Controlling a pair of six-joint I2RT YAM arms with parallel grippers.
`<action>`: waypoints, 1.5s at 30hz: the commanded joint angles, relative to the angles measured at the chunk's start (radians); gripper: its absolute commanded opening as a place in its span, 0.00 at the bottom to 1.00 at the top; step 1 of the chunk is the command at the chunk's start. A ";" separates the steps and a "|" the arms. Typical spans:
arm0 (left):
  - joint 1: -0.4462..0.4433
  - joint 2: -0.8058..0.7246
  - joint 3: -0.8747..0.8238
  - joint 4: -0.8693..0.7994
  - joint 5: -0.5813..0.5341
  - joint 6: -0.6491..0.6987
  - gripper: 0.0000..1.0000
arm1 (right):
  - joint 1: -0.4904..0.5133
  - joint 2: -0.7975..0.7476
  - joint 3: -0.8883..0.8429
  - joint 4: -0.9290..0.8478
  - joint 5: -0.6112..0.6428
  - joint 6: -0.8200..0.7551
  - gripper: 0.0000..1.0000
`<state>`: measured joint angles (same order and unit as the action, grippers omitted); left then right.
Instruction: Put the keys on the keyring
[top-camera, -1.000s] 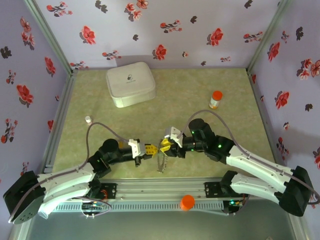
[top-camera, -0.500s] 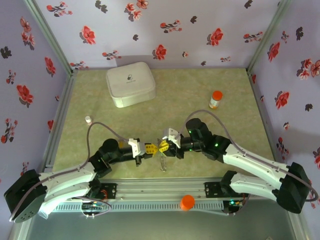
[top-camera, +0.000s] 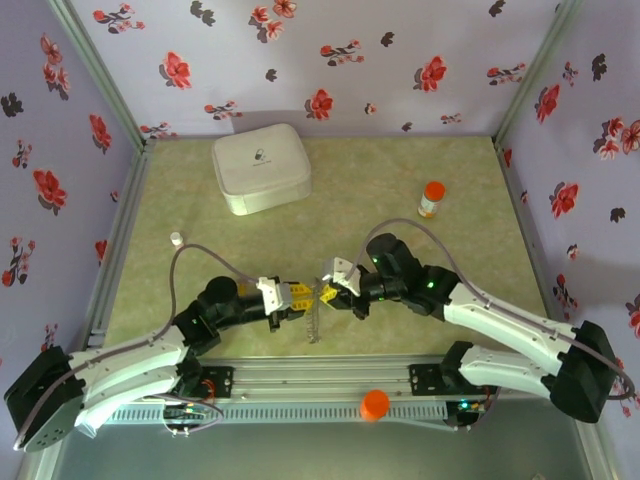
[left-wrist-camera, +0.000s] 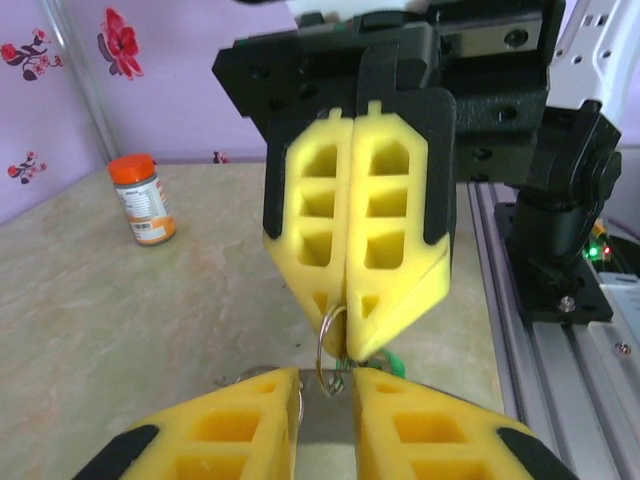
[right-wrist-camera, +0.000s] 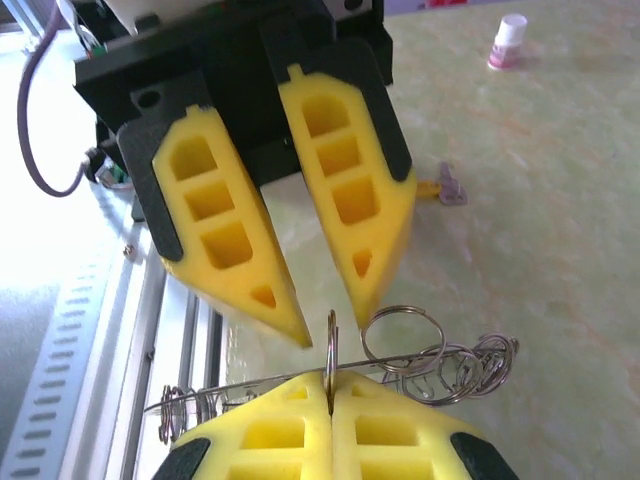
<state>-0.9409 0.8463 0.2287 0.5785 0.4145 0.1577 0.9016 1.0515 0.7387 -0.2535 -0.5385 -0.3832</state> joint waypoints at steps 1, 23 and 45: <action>-0.006 -0.013 0.064 -0.165 -0.019 0.085 0.21 | 0.021 0.018 0.086 -0.144 0.069 -0.104 0.00; -0.006 0.052 0.136 -0.175 0.061 0.127 0.00 | 0.073 0.052 0.152 -0.152 0.144 -0.117 0.15; -0.005 0.060 -0.011 0.244 -0.004 0.009 0.00 | 0.008 -0.107 -0.091 0.147 0.077 0.092 0.26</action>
<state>-0.9428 0.8982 0.2104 0.7399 0.4191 0.1780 0.9104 0.9504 0.6456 -0.1360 -0.4488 -0.3023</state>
